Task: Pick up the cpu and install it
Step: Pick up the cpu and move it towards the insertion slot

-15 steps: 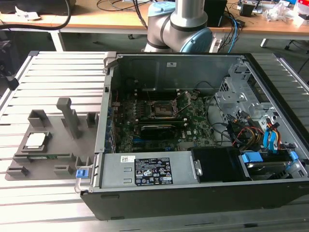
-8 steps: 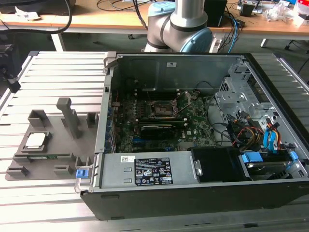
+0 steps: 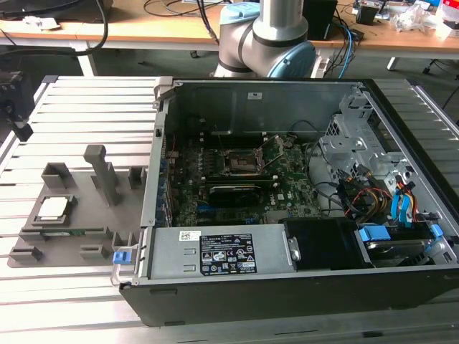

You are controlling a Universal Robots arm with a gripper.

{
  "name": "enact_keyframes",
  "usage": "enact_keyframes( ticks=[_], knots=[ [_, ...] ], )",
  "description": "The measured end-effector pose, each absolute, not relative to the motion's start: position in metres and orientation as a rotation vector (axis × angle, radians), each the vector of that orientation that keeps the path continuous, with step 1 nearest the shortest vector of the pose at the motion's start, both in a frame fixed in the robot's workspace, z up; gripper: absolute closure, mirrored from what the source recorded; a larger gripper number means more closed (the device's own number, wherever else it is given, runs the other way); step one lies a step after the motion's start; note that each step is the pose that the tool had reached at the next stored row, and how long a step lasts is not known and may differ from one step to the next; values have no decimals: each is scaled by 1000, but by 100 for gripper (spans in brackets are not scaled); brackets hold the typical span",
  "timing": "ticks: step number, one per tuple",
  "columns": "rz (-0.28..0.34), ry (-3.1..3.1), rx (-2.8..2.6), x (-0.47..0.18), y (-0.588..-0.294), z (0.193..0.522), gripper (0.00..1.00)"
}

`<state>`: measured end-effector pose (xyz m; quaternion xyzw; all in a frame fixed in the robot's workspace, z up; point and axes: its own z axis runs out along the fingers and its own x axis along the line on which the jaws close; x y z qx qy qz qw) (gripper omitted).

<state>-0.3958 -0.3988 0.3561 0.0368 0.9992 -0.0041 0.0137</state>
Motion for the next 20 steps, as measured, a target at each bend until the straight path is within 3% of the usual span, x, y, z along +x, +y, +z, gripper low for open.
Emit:
enact_keyframes(
  ticks=[20],
  knots=[
    [-13, 3112, 114, -396, -399, 340, 46]
  ],
)
